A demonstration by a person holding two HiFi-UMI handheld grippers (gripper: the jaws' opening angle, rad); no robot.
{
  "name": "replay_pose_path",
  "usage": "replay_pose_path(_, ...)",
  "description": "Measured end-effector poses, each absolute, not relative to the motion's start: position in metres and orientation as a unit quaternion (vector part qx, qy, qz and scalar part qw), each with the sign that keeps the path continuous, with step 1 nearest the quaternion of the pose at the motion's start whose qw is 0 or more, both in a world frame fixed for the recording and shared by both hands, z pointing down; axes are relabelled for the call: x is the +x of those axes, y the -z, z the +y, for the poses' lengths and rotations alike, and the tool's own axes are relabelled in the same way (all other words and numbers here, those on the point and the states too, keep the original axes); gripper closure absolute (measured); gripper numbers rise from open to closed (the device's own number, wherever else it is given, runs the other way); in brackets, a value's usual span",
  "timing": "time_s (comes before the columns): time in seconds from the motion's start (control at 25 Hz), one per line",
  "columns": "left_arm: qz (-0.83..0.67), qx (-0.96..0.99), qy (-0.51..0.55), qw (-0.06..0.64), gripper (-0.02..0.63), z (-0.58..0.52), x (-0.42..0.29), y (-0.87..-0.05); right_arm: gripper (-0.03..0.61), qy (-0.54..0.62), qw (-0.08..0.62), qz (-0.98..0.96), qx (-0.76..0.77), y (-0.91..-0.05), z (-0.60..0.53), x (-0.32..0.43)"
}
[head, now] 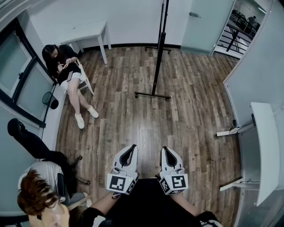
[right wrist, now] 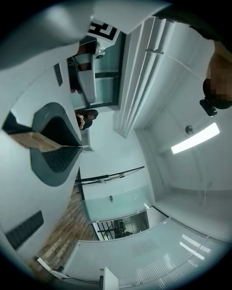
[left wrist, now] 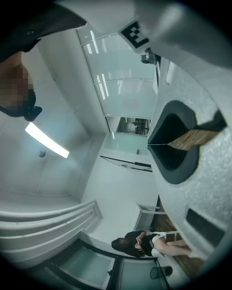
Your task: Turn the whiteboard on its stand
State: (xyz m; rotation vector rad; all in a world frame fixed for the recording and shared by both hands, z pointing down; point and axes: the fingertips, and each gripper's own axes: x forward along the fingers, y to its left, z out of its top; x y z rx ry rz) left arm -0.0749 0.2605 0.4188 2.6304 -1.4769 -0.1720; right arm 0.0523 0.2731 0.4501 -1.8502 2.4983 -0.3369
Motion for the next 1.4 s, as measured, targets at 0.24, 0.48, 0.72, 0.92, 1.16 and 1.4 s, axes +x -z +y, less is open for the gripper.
replay_pose_path(0.24,-0.483,0.871,0.058,0.06,0.595,0.251,-0.083,-0.419,0.563,0.107,0.006,0.803,-0.586,-0.451,0.264,0.039)
replay_pose_path(0.48,-0.474,0.877,0.058,0.062,0.595,0.241,-0.097,-0.419,0.565,0.107,0.018,0.8,-0.59,-0.448,0.255,0.024)
replay_pose_path(0.72,-0.47,0.877,0.07,0.071,0.595,0.223,-0.123,-0.419,0.565,0.106,0.023,0.792,-0.601,-0.446,0.237,0.004)
replay_pose_path(0.92,-0.458,0.883,0.074,0.076,0.595,0.205,-0.149,-0.423,0.563,0.104,0.025,0.782,-0.614,-0.452,0.223,-0.02)
replay_pose_path(1.16,-0.446,0.888,0.073,0.087,0.595,0.188,-0.165,-0.43,0.563,0.111,0.022,0.771,-0.627,-0.461,0.207,-0.037)
replay_pose_path(1.4,-0.44,0.889,0.072,0.108,0.595,0.164,-0.17,-0.44,0.563,0.116,0.018,0.764,-0.635,-0.468,0.181,-0.04)
